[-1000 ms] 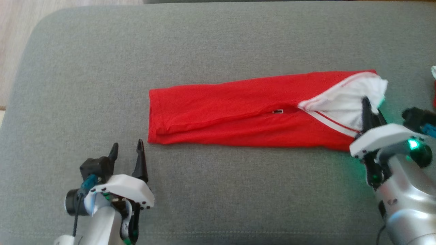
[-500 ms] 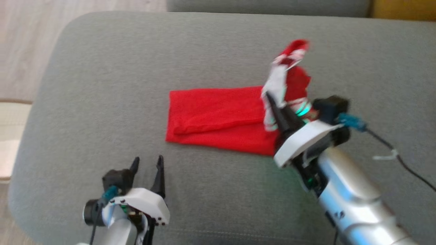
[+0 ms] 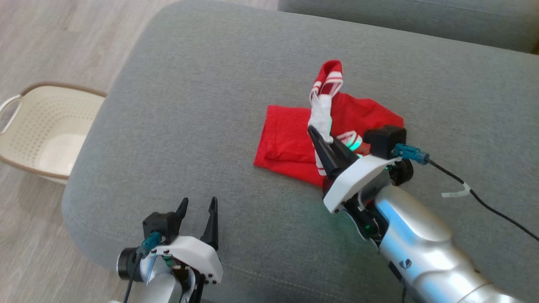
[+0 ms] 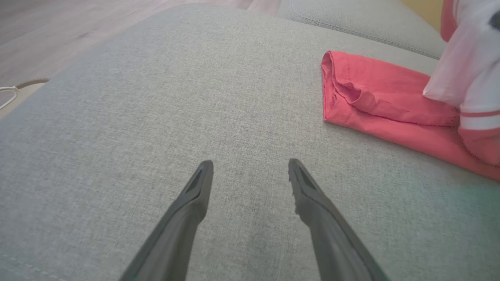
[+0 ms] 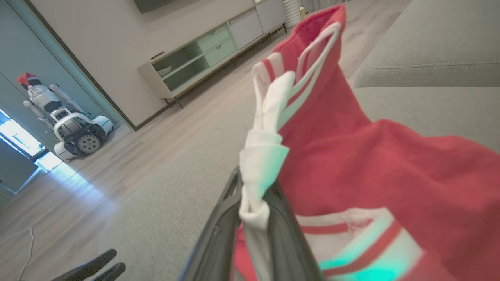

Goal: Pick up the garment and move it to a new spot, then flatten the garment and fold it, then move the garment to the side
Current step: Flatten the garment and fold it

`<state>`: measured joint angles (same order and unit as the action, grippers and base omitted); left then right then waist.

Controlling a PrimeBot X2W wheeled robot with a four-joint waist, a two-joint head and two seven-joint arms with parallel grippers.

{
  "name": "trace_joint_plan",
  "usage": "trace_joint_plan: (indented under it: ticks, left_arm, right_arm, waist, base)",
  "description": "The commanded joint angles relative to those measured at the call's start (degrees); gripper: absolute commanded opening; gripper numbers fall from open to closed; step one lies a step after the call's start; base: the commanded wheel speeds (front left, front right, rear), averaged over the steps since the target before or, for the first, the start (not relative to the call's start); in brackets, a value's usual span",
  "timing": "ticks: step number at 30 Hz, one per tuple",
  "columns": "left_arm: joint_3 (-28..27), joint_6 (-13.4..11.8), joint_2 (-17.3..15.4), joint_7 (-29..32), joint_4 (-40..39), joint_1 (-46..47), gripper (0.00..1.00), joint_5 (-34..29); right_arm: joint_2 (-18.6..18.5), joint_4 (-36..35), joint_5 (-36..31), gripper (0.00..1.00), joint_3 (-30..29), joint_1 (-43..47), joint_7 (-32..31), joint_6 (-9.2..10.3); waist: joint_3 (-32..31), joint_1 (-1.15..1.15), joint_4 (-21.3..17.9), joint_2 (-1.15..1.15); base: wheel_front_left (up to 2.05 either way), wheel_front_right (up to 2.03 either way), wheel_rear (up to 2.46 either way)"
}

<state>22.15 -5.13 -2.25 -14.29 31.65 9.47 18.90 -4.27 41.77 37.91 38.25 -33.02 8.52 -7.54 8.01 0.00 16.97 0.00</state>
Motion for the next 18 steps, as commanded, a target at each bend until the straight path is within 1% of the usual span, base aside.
trace_joint_plan:
  ticks: [1, 4, 5, 6, 9, 11, 13, 18]
  left_arm:
    - [-1.1, -0.5, -0.6, -0.7, -1.8, 1.7, 1.00, 0.4]
    - [-1.1, -0.9, -0.6, -0.7, -2.0, 1.6, 1.00, 0.5]
    - [-1.1, -0.9, -0.6, -0.7, -2.0, 1.6, 1.00, 0.5]
    - [-1.3, -1.1, -0.6, -0.7, -2.1, 1.5, 1.00, 0.5]
    - [-1.8, -1.2, -0.6, -0.7, -2.5, 1.6, 1.00, 0.4]
    - [-2.3, -1.3, -0.6, -0.7, -2.8, 1.7, 1.00, 0.0]
    - [-2.9, -1.4, -0.6, -0.7, -3.3, 1.9, 1.00, -0.4]
    - [-5.0, -1.9, -0.6, -0.7, -4.9, 2.1, 1.00, -1.9]
  right_arm:
    - [1.4, -1.4, 2.3, 1.00, 1.3, -2.2, 2.0, 0.05]
    - [1.4, -1.3, 5.0, 1.00, 2.8, -3.0, 4.0, 0.05]
    - [1.4, -1.3, 5.0, 1.00, 2.8, -3.0, 4.0, 0.05]
    - [1.4, -0.6, 5.7, 1.00, 2.5, -3.5, 5.2, 0.05]
    - [1.4, 1.8, 4.1, 1.00, -0.2, -4.2, 6.2, 0.05]
    - [1.4, 3.2, 1.6, 1.00, -4.1, -4.4, 6.4, 0.05]
    - [1.4, 3.0, -2.2, 1.00, -9.9, -3.9, 6.4, 0.05]
    - [1.4, -0.2, -13.7, 1.00, -23.8, 0.9, 6.5, 0.05]
  waist:
    - [0.0, 0.00, 1.1, 0.00]
    - [-0.1, 0.00, 0.7, 0.00]
    - [-0.1, 0.00, 0.7, 0.00]
    - [-0.2, 0.00, -0.2, 0.00]
    - [-0.3, 0.00, -2.4, 0.00]
    - [-0.4, 0.00, -4.2, 0.00]
    - [-0.4, 0.00, -6.2, 0.00]
    - [-0.7, 0.00, -10.8, 0.00]
  base:
    - [0.00, 0.00, 0.00]
    - [0.00, 0.00, 0.00]
    - [0.00, 0.00, 0.00]
    - [0.00, 0.00, 0.00]
    - [0.00, 0.00, 0.00]
    - [0.00, 0.00, 0.00]
    - [0.00, 0.00, 0.00]
    - [0.00, 0.00, 0.00]
